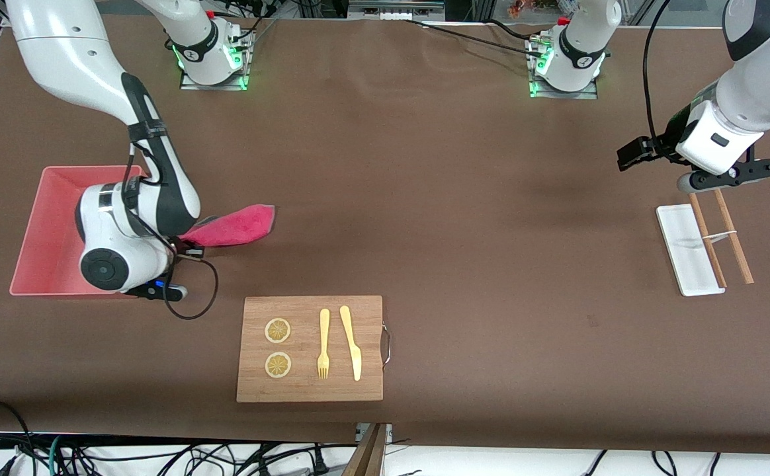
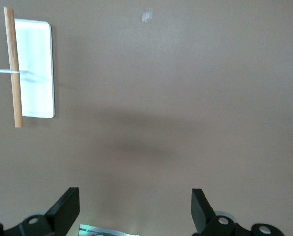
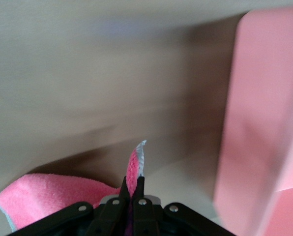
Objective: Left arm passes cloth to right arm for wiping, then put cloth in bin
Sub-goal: 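Wipe the cloth across the table near the wooden board with the right gripper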
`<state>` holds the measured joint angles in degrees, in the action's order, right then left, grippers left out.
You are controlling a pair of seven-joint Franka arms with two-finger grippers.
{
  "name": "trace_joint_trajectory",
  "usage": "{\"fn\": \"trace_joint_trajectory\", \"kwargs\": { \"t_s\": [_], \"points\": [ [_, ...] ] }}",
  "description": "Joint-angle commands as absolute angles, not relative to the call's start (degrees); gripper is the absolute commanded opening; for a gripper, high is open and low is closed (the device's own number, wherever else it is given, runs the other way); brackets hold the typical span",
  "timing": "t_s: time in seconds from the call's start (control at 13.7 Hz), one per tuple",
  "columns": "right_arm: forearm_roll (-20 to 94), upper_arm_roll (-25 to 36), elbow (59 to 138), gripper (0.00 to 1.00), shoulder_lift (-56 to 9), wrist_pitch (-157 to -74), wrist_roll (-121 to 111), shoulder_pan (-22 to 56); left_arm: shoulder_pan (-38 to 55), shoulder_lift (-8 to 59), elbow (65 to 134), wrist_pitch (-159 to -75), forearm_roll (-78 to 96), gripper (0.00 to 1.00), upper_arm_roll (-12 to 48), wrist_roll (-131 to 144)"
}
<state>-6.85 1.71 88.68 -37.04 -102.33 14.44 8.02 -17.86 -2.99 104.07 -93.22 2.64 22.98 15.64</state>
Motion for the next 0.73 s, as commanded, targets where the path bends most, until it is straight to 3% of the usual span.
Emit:
{"fn": "trace_joint_trajectory", "kwargs": {
  "t_s": [0.0, 0.29, 0.66],
  "points": [
    [-10.63, 1.05, 88.07, 0.0, -36.04, -102.04, 9.86, 7.21, -16.97, -2.46, 102.22, -93.25, 1.58, 1.0, 22.42, 12.22],
    [-12.04, 0.88, 87.89, 0.0, -36.74, -106.42, 9.66, 8.35, 1.54, -3.51, 102.3, -91.68, 1.32, 1.0, 3.29, 11.87],
    [-10.9, 0.26, 87.89, 0.0, -38.32, -110.03, 16.42, 11.68, 5.71, -3.25, 98.54, -90.01, -3.69, 1.0, 1.93, 7.38]
  ]
}}
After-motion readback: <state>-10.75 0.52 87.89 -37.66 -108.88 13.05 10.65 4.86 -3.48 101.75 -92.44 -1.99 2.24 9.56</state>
